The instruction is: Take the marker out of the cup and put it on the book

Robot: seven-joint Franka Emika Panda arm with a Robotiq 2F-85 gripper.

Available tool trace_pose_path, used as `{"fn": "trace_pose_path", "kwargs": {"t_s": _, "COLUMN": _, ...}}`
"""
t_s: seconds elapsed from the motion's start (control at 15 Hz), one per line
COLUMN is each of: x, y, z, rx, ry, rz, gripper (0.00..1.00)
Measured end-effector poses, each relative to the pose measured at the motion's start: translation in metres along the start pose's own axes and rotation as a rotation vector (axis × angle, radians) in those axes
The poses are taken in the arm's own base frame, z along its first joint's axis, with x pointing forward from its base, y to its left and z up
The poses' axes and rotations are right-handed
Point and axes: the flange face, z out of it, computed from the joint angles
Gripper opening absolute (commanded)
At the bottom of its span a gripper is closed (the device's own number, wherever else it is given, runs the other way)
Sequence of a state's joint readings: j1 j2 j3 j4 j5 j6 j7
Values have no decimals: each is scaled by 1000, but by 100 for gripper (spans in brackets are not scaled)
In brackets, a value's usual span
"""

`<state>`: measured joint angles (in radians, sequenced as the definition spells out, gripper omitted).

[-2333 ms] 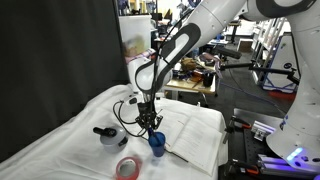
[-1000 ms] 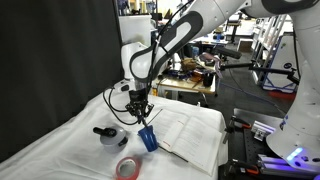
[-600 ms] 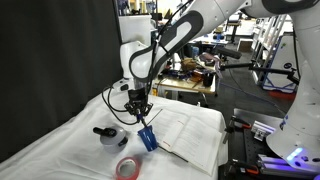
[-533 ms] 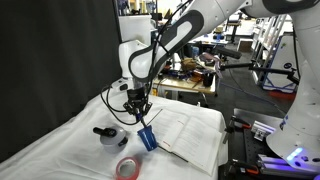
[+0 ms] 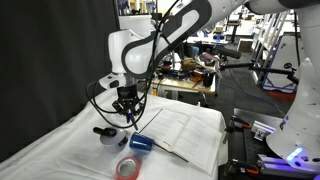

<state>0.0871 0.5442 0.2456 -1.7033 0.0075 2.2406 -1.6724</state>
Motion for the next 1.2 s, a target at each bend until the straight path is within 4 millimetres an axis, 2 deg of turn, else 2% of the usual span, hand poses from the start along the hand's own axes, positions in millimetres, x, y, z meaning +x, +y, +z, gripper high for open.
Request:
{"fn": "trace_pose_path", "kwargs": {"t_s": 0.73, "x": -1, "y": 2, "z": -13, "rx": -20, "ry": -8, "rz": -21, "gripper": 5}}
{"fn": "trace_pose_path", "kwargs": {"t_s": 1.07, "x": -12, "y": 5, "z": -38, "rx": -57, "ry": -38, "rz": -16, "gripper": 5}}
{"fn": "trace_pose_path", "kwargs": {"t_s": 1.2, "x": -21, "y": -5, "z": -41, "rx": -7, "ry": -68, "rz": -4, "gripper": 5}}
